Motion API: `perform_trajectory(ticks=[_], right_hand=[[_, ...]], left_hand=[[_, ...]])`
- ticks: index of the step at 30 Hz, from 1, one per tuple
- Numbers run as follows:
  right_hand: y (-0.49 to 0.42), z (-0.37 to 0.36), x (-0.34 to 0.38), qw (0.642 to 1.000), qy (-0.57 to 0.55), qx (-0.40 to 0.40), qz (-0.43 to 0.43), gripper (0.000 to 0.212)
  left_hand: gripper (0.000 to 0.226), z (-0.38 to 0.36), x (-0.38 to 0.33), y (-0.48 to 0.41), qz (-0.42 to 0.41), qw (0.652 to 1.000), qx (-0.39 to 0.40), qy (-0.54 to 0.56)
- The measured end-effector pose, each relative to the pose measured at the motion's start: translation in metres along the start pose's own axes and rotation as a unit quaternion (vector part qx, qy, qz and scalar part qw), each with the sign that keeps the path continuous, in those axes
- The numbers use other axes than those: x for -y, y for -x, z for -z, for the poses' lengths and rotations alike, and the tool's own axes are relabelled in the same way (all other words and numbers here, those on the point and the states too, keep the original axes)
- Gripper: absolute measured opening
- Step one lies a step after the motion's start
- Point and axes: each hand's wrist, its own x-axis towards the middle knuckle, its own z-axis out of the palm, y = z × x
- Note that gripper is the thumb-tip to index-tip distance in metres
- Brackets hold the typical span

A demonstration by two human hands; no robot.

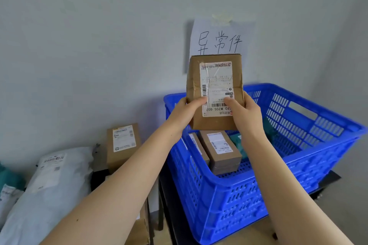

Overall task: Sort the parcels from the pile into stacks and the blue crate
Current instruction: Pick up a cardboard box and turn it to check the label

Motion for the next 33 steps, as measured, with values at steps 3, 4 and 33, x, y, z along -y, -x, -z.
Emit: perform_trajectory(ticks=[3, 4, 33], right_hand=[[-0.014, 0.012, -0.012, 1.0, 0.013, -0.012, -0.015, 0.015], [-0.019, 0.017, -0.018, 0.999, 0.023, -0.016, -0.021, 0.015], [-0.169, 0.05, -0.144, 0.647, 0.377, 0.591, -0.3, 0.035]], left_hand=[[0.033, -0.016, 0.006, -0.023, 0.039, 0.999, 0.032, -0.015], [0.037, -0.021, 0.008, -0.03, 0.052, 0.998, 0.038, -0.021], [0.065, -0.057, 0.071, -0.1, 0.494, 0.777, 0.177, -0.348]])
